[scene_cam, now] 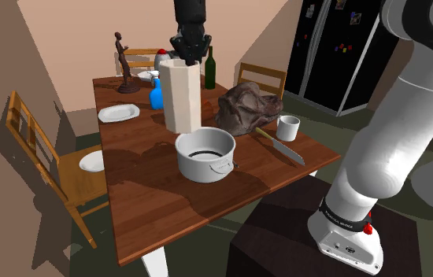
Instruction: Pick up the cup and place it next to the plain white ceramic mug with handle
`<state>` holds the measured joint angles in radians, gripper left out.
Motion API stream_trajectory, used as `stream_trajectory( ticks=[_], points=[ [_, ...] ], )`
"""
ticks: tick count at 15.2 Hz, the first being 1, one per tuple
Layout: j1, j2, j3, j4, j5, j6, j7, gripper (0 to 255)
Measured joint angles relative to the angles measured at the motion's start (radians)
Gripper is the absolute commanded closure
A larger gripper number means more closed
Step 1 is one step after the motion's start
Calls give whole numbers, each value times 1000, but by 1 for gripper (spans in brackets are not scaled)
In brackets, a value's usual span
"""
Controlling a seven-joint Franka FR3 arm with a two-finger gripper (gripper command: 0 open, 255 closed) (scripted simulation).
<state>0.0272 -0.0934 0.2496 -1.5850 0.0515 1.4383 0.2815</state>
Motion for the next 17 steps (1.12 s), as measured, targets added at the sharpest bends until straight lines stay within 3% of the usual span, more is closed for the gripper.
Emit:
stream_trajectory(
  ticks=[8, 17],
  points=[
    [-56, -261, -110, -274, 15, 9, -172, 255],
    [-105, -482, -251, -454, -45, -37, -357, 255]
  ],
)
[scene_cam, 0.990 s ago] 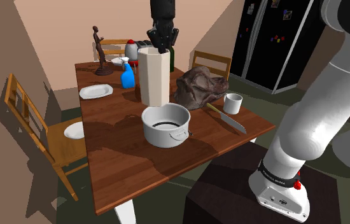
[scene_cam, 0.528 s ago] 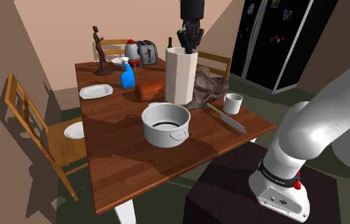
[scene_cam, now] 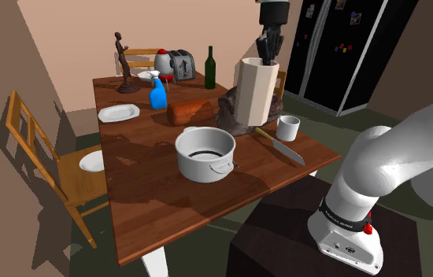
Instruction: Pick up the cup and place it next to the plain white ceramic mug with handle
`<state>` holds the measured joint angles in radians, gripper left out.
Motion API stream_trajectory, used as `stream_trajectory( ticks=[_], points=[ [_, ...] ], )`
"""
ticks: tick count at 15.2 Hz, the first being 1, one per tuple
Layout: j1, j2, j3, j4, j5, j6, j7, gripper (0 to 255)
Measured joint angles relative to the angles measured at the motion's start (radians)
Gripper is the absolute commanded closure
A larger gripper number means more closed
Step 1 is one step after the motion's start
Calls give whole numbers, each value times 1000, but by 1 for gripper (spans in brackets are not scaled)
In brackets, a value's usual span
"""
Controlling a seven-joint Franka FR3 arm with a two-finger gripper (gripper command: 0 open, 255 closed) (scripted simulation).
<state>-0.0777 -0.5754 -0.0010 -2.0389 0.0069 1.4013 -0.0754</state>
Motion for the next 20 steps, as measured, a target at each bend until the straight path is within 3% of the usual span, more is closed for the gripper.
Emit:
stream_trajectory(
  ticks=[10, 20],
  points=[
    [-62, -186, -175, -115, -134, -63, -212, 255],
    [-115, -253, -370, -93, -303, -114, -441, 255]
  ],
)
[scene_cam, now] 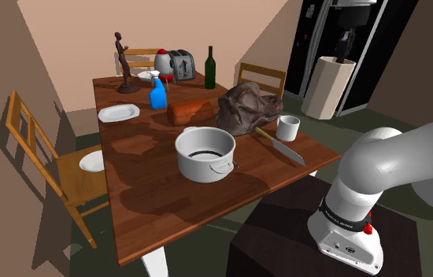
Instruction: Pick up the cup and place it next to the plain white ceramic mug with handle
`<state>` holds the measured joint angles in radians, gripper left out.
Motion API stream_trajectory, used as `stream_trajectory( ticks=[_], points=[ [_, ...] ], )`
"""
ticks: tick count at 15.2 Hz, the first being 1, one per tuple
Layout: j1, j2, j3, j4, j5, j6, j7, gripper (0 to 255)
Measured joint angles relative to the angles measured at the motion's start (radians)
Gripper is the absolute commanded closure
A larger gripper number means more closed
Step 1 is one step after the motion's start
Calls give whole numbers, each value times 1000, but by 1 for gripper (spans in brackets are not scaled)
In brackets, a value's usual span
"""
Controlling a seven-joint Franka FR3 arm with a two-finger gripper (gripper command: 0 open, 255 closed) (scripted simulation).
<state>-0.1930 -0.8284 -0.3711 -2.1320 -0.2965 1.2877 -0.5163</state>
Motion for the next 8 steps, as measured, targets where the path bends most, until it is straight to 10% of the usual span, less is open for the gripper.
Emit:
stream_trajectory(
  ticks=[8],
  points=[
    [-23, -10, -152, 43, -124, -4, -168, 255]
  ],
)
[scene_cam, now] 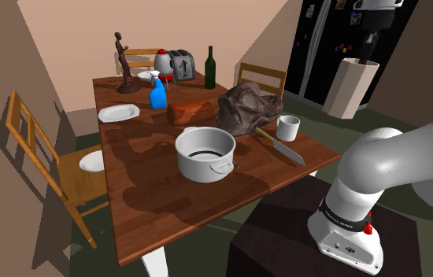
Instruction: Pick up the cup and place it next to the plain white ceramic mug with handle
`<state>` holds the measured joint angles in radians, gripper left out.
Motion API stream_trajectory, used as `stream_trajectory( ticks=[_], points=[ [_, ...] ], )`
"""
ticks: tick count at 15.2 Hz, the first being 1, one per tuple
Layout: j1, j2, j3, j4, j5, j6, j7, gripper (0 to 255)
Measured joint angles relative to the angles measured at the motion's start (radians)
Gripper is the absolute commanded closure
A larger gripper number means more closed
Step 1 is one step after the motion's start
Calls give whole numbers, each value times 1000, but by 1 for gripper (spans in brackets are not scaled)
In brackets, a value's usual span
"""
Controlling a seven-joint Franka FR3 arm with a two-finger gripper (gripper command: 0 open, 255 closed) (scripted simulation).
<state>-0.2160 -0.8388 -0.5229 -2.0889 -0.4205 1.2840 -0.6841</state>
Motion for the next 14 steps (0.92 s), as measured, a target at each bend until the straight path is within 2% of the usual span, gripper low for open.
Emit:
stream_trajectory(
  ticks=[14],
  points=[
    [-27, -72, -57, -214, -56, 148, 18, 255]
  ],
)
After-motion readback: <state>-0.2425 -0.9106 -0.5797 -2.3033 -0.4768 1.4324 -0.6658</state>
